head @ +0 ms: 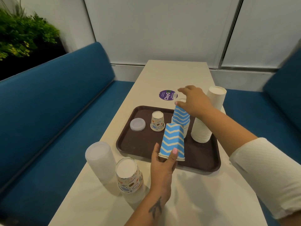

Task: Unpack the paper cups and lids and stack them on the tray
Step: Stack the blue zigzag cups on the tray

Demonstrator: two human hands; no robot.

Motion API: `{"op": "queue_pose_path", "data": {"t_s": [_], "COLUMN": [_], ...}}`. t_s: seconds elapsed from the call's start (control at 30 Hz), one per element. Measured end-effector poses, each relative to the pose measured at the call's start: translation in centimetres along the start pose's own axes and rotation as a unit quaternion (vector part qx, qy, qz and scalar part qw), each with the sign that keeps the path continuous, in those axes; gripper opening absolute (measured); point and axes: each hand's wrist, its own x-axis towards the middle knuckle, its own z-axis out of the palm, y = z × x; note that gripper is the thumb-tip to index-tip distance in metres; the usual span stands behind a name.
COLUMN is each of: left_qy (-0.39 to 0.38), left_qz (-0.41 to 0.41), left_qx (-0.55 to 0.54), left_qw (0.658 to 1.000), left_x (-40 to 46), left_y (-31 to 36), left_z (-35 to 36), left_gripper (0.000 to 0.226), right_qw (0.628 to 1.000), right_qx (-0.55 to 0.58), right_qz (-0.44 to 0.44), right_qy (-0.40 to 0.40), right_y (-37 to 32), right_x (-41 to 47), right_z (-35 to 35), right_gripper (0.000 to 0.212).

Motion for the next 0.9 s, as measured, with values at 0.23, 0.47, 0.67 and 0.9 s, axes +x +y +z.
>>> {"op": "queue_pose_path", "data": {"t_s": [0.23,0.47,0.67,0.9], "left_qy": [-0.021,-0.063,-0.021,0.012], "left_qz": [0.021,0.030,0.016,0.027], "left_qx": [0.002,0.047,0.059,0.110], "left_qw": [1.000,0.996,0.998,0.993], "left_x": [0.0,-1.1,-1.2,-1.0], "left_y": [0.8,1.1,1.2,0.8], "left_z": [1.9,2.8,2.6,1.7], "left_gripper": [0.140,0.114,0.069,0.025], "right_qw": [0.945,0.951,0.980,0.989], "right_qx": [0.095,0.157,0.185,0.110], "right_qz": [0.019,0.024,0.033,-0.015], "right_qy": [-0.313,-0.266,-0.069,0.100], "right_y": [-2.6,-1.8,-1.4,-1.0], "right_x": [-4.4,-4.8,-2.7,0.2], "right_z": [-4.5,-4.5,-6.0,-5.4], "right_gripper": [0.056,0.044,0.047,0.057]}}
